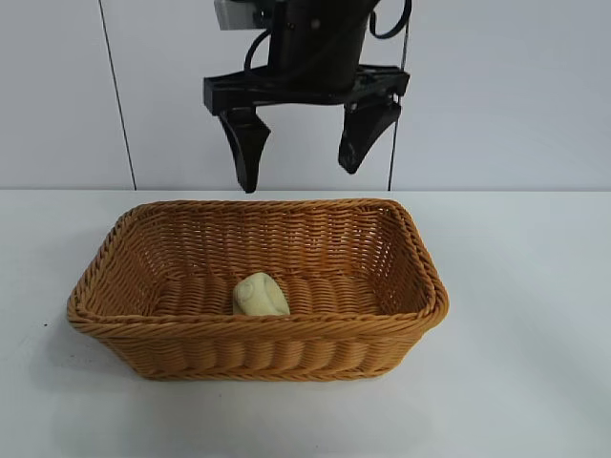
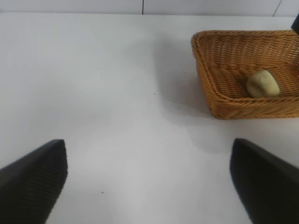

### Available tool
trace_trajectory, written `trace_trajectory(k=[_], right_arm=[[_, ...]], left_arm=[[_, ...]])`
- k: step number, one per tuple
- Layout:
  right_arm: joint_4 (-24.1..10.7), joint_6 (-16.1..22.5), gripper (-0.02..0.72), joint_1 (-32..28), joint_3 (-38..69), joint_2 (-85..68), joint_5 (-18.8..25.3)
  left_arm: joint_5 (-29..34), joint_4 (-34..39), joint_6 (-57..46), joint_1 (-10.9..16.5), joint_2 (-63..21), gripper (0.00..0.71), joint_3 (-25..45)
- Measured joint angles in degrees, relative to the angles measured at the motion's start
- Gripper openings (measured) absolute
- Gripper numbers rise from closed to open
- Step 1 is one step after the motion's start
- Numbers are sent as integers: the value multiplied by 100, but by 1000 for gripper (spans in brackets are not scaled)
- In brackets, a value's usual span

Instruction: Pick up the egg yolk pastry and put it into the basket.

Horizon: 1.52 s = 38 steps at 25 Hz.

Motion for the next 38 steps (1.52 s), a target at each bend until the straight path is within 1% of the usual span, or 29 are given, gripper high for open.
trace_trajectory(k=[3, 6, 11, 16, 21, 23, 25, 28, 31, 34, 38], right_arm=[[-30, 12, 694, -195, -35, 0, 29], [-84, 12, 694, -524, -35, 0, 37], [-247, 7, 694, -1384, -35, 0, 37], [-310, -35, 694, -2355, -35, 0, 37], [-305, -81, 694, -3106, -35, 0, 37], [-235, -94, 694, -3316, -35, 0, 39], [-120, -99, 694, -3454, -35, 0, 44], [-7, -139, 694, -3482, -29, 0, 50], [36, -221, 694, -3482, 221, -169, 39], [36, -324, 694, -3488, 834, -545, 39], [48, -473, 694, -3488, 1982, -1406, 51]], left_arm=[[0, 0, 0, 0, 0, 693, 0], [0, 0, 0, 0, 0, 693, 0], [0, 0, 0, 0, 0, 693, 0], [0, 0, 0, 0, 0, 693, 0], [0, 6, 0, 0, 0, 693, 0], [0, 12, 0, 0, 0, 693, 0], [6, 12, 0, 0, 0, 693, 0], [6, 17, 0, 0, 0, 693, 0], [6, 17, 0, 0, 0, 693, 0], [6, 17, 0, 0, 0, 693, 0], [6, 17, 0, 0, 0, 693, 0]])
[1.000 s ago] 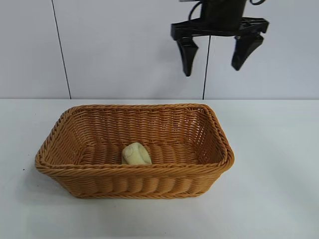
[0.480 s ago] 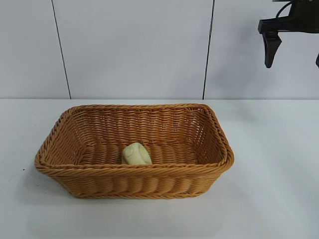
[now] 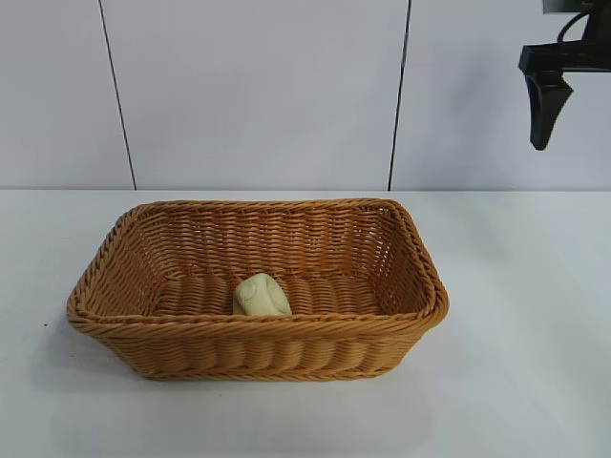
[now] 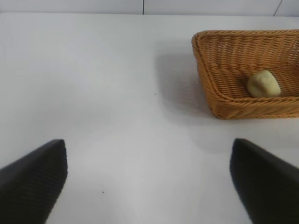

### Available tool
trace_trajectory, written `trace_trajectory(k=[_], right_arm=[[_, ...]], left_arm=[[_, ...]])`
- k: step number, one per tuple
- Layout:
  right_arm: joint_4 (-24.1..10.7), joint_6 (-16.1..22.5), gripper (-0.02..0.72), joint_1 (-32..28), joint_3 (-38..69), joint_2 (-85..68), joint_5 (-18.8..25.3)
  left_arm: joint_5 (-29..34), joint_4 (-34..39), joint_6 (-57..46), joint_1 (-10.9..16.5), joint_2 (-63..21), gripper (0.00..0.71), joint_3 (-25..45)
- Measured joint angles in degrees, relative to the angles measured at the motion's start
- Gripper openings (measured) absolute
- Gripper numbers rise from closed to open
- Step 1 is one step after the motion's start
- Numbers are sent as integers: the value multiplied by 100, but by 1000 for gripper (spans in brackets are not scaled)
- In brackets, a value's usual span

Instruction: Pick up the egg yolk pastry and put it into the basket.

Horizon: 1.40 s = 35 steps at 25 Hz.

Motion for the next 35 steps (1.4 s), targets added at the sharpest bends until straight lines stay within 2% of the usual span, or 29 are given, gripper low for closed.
trace_trajectory(k=[7, 17, 24, 28, 35], right_arm=[[31, -34, 694, 0, 1912, -1906, 33], [118, -34, 694, 0, 4029, -4783, 31], [211, -97, 694, 0, 5605, -6939, -875], [260, -130, 694, 0, 6085, -7907, -994], [287, -206, 694, 0, 6104, -9134, -1099]], left_arm=[[0, 0, 0, 0, 0, 693, 0], [0, 0, 0, 0, 0, 693, 0], [0, 0, 0, 0, 0, 693, 0], [0, 0, 0, 0, 0, 693, 0], [0, 0, 0, 0, 0, 693, 0]])
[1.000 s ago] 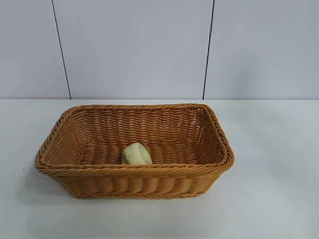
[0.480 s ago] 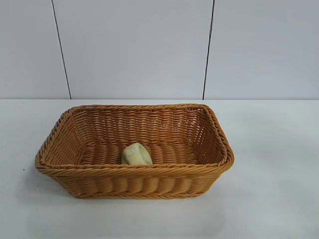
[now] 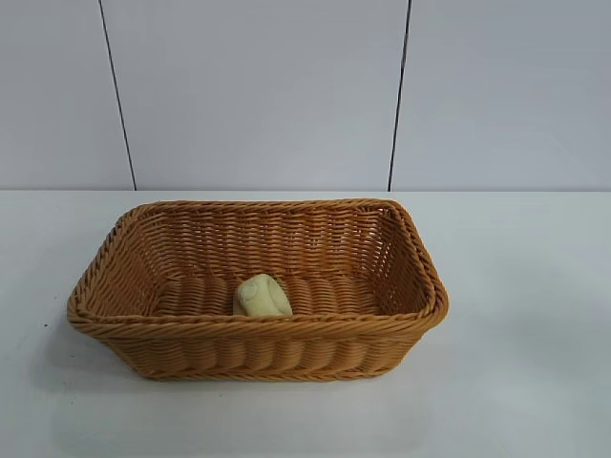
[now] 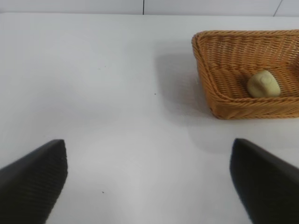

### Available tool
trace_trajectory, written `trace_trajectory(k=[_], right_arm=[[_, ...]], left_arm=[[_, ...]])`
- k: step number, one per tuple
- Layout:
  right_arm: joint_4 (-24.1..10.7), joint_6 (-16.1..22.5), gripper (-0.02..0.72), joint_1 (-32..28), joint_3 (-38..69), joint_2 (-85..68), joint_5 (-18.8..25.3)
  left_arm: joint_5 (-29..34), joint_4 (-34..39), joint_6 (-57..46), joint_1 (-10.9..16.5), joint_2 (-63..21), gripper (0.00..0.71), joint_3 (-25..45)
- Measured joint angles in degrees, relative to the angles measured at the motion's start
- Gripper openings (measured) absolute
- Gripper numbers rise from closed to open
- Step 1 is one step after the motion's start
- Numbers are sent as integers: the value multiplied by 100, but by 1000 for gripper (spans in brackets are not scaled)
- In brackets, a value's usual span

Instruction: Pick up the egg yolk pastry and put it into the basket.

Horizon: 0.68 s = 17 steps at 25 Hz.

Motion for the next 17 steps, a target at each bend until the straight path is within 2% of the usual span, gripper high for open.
trace_trajectory(k=[8, 17], right_arm=[[14, -20, 694, 0, 6, -1370, 0], [21, -20, 694, 17, 6, -1418, 0]], left_arm=[[0, 0, 0, 0, 0, 693, 0], [0, 0, 0, 0, 0, 693, 0]])
